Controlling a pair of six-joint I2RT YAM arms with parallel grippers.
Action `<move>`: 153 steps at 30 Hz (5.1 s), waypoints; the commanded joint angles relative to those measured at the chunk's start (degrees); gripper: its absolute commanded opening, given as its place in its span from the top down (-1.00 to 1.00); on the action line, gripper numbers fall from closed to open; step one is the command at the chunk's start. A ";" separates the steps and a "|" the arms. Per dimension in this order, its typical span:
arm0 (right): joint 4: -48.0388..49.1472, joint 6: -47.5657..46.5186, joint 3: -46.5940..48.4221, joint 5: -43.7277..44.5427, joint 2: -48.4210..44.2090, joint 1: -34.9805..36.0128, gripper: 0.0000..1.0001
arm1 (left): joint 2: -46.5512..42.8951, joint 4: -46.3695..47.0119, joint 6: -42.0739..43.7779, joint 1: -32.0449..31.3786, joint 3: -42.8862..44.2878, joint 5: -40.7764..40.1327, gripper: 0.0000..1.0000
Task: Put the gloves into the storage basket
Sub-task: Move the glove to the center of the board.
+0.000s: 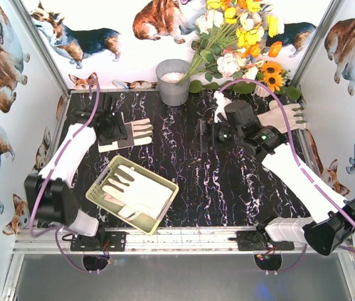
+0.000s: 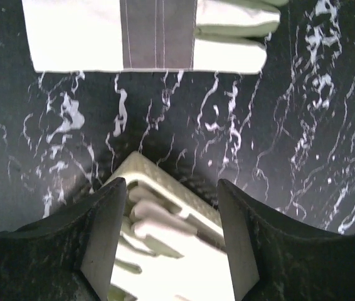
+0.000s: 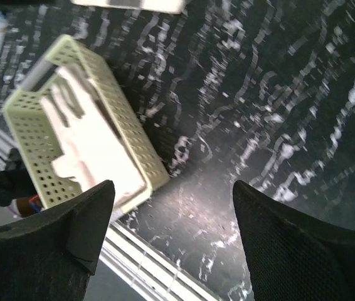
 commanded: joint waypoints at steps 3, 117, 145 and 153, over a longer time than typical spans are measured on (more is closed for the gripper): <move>-1.55 4.08 -4.12 3.37 -4.14 -5.82 -0.54 | 12.28 6.62 2.81 3.87 6.34 5.77 -0.02; 2.52 18.07 -14.45 -5.41 17.77 -14.55 0.05 | 31.25 19.79 -1.25 -18.78 10.03 21.41 0.01; -3.52 -0.71 3.32 25.82 20.39 -34.26 -0.62 | -12.54 13.41 8.26 4.44 -4.40 -4.51 -0.99; -0.66 3.52 13.23 23.27 36.64 -42.75 -0.53 | -10.98 14.33 2.38 4.68 -6.08 -9.19 -0.98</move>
